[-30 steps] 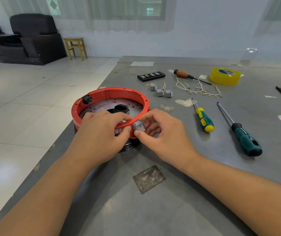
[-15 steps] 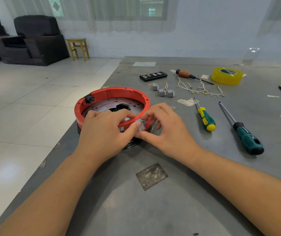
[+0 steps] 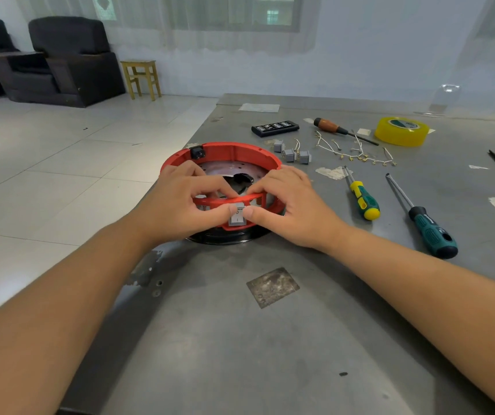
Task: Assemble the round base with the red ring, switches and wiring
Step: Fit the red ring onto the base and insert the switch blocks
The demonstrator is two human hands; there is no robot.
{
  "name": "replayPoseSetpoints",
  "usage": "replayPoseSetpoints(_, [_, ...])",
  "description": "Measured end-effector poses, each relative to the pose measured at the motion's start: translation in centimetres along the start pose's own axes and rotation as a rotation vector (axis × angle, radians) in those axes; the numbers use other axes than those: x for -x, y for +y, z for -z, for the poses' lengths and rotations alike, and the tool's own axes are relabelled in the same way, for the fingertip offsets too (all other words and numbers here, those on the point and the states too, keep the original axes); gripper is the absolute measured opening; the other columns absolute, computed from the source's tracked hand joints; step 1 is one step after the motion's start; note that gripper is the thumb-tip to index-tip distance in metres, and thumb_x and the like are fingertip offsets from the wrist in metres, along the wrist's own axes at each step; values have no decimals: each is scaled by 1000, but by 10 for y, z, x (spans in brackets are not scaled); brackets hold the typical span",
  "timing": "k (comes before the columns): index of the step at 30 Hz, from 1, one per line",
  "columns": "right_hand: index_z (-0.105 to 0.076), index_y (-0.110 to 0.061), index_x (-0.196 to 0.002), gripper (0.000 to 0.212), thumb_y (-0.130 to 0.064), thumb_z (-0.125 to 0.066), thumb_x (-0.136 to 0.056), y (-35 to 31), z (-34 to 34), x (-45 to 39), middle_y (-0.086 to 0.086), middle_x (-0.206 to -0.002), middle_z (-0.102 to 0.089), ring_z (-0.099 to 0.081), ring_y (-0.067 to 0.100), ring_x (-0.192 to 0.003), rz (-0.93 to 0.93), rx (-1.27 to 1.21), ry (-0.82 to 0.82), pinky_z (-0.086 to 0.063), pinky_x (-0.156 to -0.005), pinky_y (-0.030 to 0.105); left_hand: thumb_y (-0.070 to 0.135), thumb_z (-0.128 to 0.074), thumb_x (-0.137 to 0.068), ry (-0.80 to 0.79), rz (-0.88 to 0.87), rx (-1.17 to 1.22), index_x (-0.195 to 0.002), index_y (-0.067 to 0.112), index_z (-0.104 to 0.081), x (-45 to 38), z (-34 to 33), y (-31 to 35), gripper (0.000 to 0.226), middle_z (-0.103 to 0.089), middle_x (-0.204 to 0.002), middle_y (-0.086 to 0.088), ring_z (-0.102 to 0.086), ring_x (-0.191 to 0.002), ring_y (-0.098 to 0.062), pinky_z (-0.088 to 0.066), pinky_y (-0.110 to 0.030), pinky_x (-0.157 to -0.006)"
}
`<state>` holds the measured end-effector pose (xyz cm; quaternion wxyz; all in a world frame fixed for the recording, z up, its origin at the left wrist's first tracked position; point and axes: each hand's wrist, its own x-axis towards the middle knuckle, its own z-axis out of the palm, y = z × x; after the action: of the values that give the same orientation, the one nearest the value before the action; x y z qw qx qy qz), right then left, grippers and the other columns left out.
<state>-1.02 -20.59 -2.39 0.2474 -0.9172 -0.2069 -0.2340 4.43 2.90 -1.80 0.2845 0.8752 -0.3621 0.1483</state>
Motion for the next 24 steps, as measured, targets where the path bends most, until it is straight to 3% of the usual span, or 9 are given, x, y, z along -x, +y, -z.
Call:
replayPoseSetpoints(5, [-69,-21,-90,48,-66,-53,-85,-4,-14,-7,-7,-84,-58,-51,11,-93,-2,5,60,-31,-105,38,71,-50,-91,90,-36,-31,-116,62,-65,14,-3,-14,31,-62,-102,26,-42,-109,-9,-23,-22,-96])
replayPoseSetpoints(8, [-67,-21,-92,46,-65,-55,-86,-2,-17,-7,-8,-86,-57,-50,11,-94,20,5,68,-30,-104,38,67,-50,-95,122,-38,-62,-121,53,-70,19,-6,-15,36,-63,-100,30,-40,-111,-5,-18,-21,-98])
replayPoseSetpoints(11, [-66,-24,-97,43,-65,-59,-86,4,-13,-7,-10,-90,-56,-50,11,-99,50,27,12,-29,-108,42,65,-49,-94,130,-29,-52,-113,50,-70,21,-7,-11,32,-63,-101,28,-44,-111,-7,-19,-20,-100])
replayPoseSetpoints(16, [-68,-25,-104,37,-59,-65,-89,8,-10,-7,-9,-94,-58,-51,12,-104,47,32,-16,-28,-111,46,70,-45,-91,103,-16,-56,-112,51,-65,21,-8,-7,34,-62,-101,30,-47,-110,-5,-20,-31,-104])
replayPoseSetpoints(20, [-69,-26,-110,32,-52,-68,-92,9,-9,-7,-10,-99,-59,-51,13,-108,53,21,-18,-26,-113,48,66,-45,-89,83,-38,-48,-121,41,-69,24,-6,-9,46,-62,-104,26,-44,-110,-2,-17,-28,-106])
replayPoseSetpoints(24, [-69,-27,-114,35,-53,-63,-93,9,-9,-6,-9,-102,-59,-51,12,-110,66,31,-18,-26,-113,47,62,-48,-88,80,-42,-59,-119,42,-66,24,-6,-9,41,-60,-104,25,-43,-109,-1,-14,-24,-106])
